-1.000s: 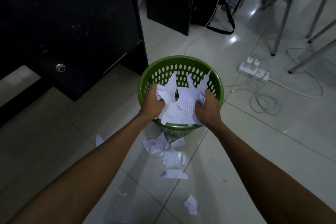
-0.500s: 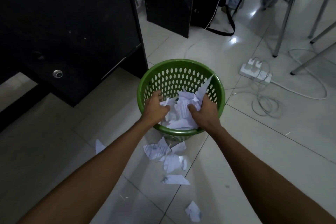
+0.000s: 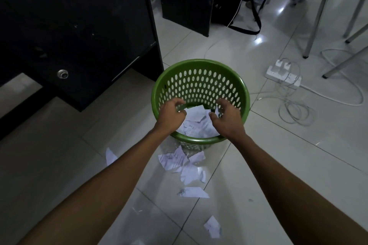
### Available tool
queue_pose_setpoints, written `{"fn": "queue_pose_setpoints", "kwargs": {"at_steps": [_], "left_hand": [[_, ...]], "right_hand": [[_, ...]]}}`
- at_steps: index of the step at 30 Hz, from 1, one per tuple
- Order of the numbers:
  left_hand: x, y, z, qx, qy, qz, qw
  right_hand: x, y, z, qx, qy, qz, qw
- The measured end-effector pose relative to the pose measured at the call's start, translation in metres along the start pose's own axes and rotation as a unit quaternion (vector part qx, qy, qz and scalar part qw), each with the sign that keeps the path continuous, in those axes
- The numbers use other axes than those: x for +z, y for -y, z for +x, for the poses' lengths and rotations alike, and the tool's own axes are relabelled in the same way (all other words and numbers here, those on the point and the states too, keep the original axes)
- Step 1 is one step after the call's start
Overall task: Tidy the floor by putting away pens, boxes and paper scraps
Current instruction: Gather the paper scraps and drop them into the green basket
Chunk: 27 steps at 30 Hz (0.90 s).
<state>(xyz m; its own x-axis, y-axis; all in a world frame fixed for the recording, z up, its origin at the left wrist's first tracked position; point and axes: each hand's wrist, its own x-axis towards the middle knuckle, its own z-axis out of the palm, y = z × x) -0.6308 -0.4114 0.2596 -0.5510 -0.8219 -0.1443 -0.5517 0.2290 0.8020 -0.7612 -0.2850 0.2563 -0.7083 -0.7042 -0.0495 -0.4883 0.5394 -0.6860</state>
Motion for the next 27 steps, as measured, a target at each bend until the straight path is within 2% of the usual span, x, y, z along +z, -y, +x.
{"fn": "queue_pose_setpoints", "kwargs": {"at_steps": [6,13,20,23,27], "left_hand": [[-0.013,0.006,-0.013,0.047,-0.016,-0.015,0.999],[-0.031,0.03,-0.041,0.123,-0.081,0.031,0.989],[-0.029,0.058,-0.087,0.088,-0.132,0.014,0.987],[-0.024,0.078,-0.105,0.07,-0.112,0.025,0.991],[-0.011,0.115,-0.131,0.031,-0.066,0.046,0.996]], "right_hand": [[-0.004,0.0,-0.008,-0.053,-0.031,0.03,0.998],[-0.004,-0.005,-0.038,-0.137,-0.061,-0.014,0.989],[0.009,-0.02,-0.072,-0.177,-0.064,-0.065,0.98],[0.007,-0.026,-0.089,-0.215,-0.086,-0.081,0.969],[0.012,-0.043,-0.12,-0.218,-0.12,-0.098,0.964]]}}
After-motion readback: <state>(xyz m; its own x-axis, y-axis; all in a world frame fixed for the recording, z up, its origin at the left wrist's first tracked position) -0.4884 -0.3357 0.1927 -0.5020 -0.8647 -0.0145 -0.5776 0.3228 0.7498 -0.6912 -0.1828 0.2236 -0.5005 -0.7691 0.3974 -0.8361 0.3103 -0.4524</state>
